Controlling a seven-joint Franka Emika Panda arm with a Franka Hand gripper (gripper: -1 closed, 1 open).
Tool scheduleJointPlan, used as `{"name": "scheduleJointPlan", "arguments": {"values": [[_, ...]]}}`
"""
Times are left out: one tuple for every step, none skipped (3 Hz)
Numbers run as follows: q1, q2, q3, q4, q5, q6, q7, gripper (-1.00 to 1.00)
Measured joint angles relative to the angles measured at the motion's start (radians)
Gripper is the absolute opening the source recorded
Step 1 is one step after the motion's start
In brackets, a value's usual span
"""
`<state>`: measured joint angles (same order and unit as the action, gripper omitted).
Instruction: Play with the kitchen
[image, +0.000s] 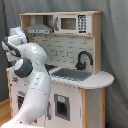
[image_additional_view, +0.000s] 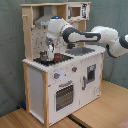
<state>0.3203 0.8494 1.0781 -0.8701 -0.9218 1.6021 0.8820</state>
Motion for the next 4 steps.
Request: {"name": "scheduleJointPlan", "arguments": {"values": [[0.001,-0.001,0.001,0.002,0.0,-0.001,-0.001,1.0],[0.034,-0.054,0.004,0.041,-0.008,-0.063,-0.031,1.0],[0.052,-0.108,0.008,0.041,-0.012,-0.141,-0.062,1.0],[0.078,-0.152,0.026,0.041,-0.014,-0.241,-0.069,1.0]]}}
